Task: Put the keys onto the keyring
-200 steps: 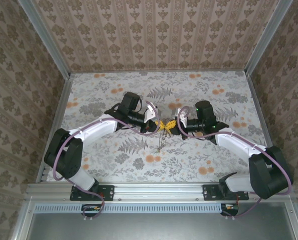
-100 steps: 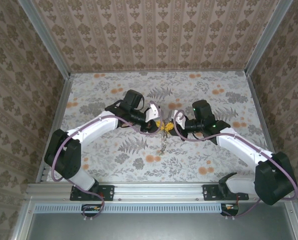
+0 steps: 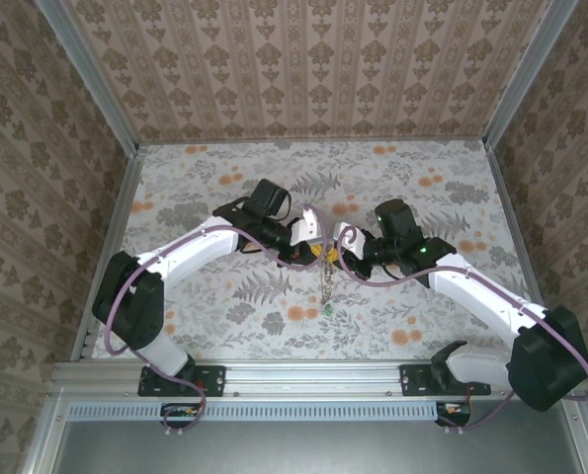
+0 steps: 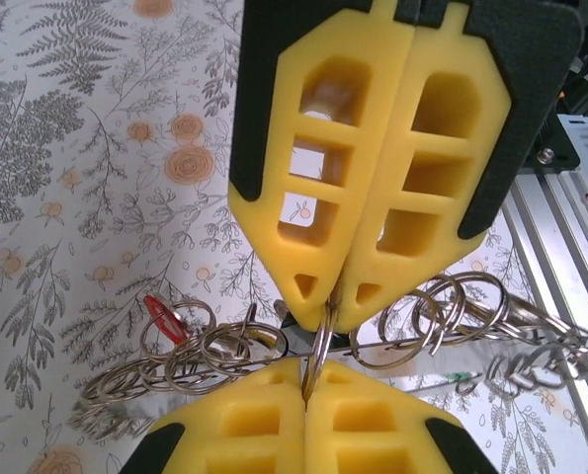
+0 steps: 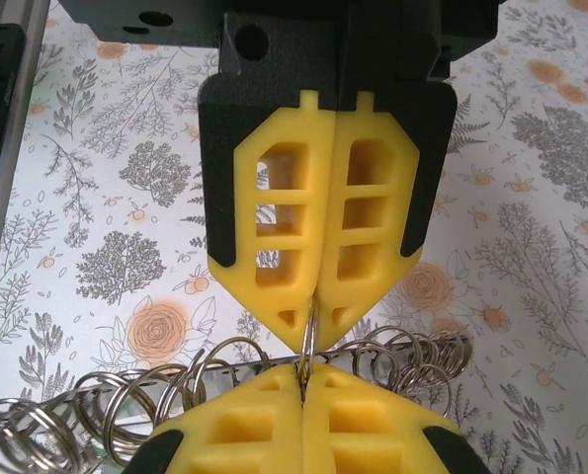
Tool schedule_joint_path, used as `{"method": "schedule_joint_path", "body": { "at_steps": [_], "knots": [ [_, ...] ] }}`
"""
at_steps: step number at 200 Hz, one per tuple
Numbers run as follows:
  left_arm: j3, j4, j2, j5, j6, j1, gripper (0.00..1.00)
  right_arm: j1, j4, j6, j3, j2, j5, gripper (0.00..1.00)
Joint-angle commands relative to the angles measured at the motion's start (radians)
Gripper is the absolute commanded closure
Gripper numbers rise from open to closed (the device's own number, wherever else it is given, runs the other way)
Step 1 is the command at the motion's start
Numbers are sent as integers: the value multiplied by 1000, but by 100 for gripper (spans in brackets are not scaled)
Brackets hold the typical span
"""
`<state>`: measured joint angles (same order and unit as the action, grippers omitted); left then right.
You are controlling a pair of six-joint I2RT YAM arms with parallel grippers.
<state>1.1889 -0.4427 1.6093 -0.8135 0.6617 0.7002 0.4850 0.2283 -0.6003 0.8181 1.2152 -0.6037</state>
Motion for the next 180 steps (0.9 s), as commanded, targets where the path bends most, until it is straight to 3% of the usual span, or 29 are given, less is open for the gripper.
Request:
{"method": "schedule_joint_path", "body": {
  "at_steps": [1,45,102,160,169,180],
  "knots": [
    [-22,81,-20,-37,-57,-17,100,11,-34,-30,24,-46,-36,98],
    [-111,322,-84,-169,-164,-33,100,-32,-254,79,-93,-44,-129,89],
    [-141,446,-90,-257,-251,-41,100,-80,-434,188,-167,-25,-208,84],
    [-142,421,-80,-242,-247,-42,100,-91,-419,191,-157,-34,-194,98],
    [-128,370,-74,-218,-224,-41,90,-88,-381,174,-135,-33,-182,99],
    [-108,305,-72,-188,-183,-36,87,-83,-302,143,-105,-29,-171,100]
  ]
}}
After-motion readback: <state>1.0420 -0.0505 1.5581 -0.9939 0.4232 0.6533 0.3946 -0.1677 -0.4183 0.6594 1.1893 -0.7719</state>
